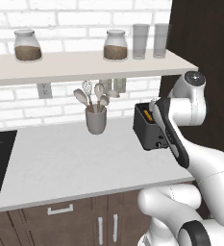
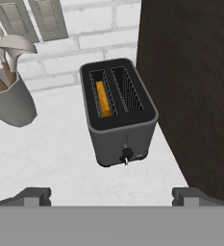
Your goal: Start the toaster. Once the lever pops up, take the bread to the plate on the dining counter.
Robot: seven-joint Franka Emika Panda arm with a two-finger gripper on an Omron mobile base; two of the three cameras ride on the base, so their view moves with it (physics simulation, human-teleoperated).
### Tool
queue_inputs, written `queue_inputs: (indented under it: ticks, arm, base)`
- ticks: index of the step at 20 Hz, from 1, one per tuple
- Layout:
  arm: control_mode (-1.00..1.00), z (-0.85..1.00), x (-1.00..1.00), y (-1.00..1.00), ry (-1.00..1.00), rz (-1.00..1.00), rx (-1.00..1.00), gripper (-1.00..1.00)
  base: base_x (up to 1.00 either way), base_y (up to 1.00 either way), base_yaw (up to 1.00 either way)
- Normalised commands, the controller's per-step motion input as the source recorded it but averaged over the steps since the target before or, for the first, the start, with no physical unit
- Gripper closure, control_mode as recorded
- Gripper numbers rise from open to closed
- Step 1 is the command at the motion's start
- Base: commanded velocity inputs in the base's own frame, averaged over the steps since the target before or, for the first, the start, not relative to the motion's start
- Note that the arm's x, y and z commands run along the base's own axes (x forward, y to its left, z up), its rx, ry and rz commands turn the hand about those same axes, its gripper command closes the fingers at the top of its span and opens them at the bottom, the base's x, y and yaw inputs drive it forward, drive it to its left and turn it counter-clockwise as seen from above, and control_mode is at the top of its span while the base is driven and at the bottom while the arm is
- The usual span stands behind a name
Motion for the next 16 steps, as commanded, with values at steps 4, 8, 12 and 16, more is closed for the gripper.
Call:
queue_inputs:
  ticks: [4, 8, 12, 16]
  arm:
    - [-1.00, 0.00, 0.00, 0.00, 0.00, 0.00, 0.00, -1.00]
    - [-1.00, 0.00, 0.00, 0.00, 0.00, 0.00, 0.00, -1.00]
    - [-1.00, 0.00, 0.00, 0.00, 0.00, 0.00, 0.00, -1.00]
    - [-1.00, 0.00, 0.00, 0.00, 0.00, 0.00, 0.00, -1.00]
  base:
    - [0.00, 0.00, 0.00]
    - [0.00, 0.00, 0.00]
    - [0.00, 0.00, 0.00]
    - [0.00, 0.00, 0.00]
